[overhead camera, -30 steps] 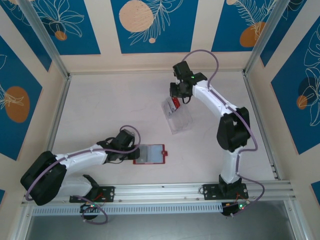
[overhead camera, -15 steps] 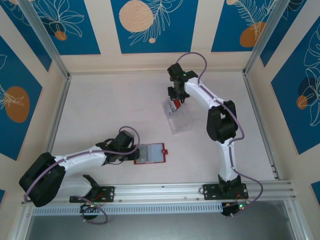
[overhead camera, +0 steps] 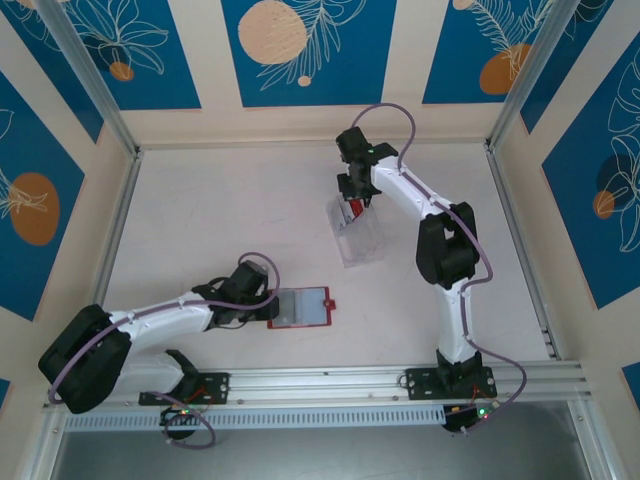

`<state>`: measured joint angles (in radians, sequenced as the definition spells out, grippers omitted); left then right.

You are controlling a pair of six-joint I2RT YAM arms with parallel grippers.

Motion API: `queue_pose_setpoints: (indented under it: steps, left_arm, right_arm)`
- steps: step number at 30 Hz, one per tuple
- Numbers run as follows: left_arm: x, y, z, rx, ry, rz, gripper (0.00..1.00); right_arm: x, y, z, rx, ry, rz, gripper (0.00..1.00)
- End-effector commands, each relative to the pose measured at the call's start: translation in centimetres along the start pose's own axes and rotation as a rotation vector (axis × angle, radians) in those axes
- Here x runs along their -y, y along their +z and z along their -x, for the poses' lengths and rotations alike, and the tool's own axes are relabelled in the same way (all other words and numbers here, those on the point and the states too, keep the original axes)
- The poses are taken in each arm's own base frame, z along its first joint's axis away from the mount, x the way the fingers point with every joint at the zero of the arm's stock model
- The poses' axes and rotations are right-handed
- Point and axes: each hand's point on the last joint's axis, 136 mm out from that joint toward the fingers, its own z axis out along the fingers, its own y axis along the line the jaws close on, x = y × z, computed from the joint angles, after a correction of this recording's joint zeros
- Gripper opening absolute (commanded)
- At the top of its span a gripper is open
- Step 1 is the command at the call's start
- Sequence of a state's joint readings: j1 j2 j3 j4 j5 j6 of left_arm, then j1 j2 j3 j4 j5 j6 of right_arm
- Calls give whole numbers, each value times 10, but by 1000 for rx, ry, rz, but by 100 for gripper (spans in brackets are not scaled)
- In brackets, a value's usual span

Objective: Put the credit cards into the card holder
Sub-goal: Pick up the credit card from the storage box.

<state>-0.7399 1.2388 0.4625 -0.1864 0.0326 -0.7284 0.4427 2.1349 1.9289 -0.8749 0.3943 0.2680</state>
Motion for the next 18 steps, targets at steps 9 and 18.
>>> queue_pose_setpoints:
  steps: [9,18]
  left_arm:
    - [-14,6,-18,-53,-6,47,29]
    - [-15,5,-19,-51,-8,50,29]
  right_arm:
    - [7,-6,3,20,-16,-30,23]
    - [6,7,-3,-14,-21,-25,23]
